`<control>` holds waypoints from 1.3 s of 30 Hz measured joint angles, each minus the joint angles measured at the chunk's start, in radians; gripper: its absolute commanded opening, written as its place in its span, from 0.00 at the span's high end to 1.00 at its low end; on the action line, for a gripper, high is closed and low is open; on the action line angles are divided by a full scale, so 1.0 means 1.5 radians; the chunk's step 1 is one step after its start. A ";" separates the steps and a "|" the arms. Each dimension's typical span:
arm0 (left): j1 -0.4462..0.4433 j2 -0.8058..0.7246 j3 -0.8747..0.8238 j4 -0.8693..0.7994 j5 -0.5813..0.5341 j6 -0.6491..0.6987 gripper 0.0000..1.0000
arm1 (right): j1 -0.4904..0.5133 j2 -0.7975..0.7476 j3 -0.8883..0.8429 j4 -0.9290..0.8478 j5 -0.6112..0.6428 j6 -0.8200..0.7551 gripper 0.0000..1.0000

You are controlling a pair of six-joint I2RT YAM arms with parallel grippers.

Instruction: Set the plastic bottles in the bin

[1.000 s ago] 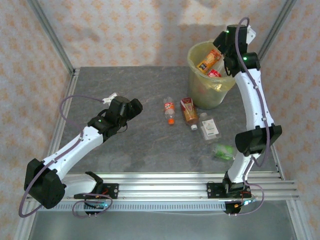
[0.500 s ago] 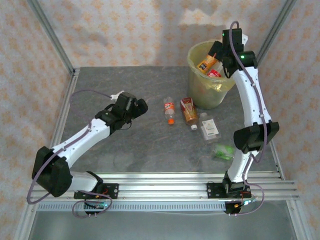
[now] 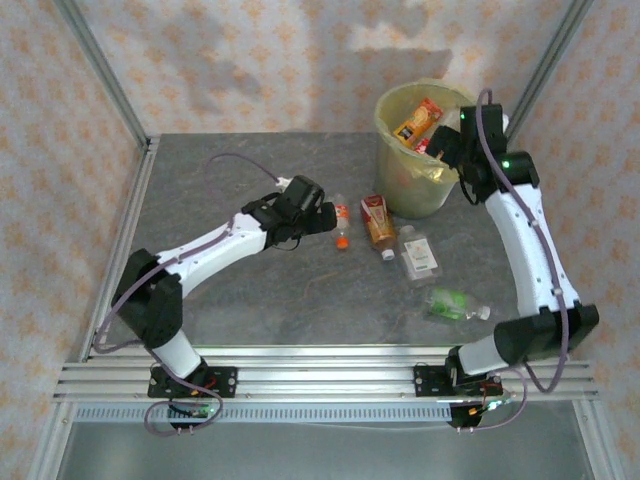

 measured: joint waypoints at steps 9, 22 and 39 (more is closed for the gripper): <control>-0.004 0.096 0.093 -0.035 -0.006 0.023 0.00 | 0.000 -0.141 -0.171 0.029 0.013 0.027 0.01; -0.020 0.196 0.188 -0.085 -0.017 0.053 0.00 | 0.000 -0.245 -0.304 0.041 0.016 0.063 0.01; -0.027 0.348 0.317 -0.112 -0.017 0.069 0.00 | 0.000 -0.281 -0.374 0.048 0.002 0.081 0.01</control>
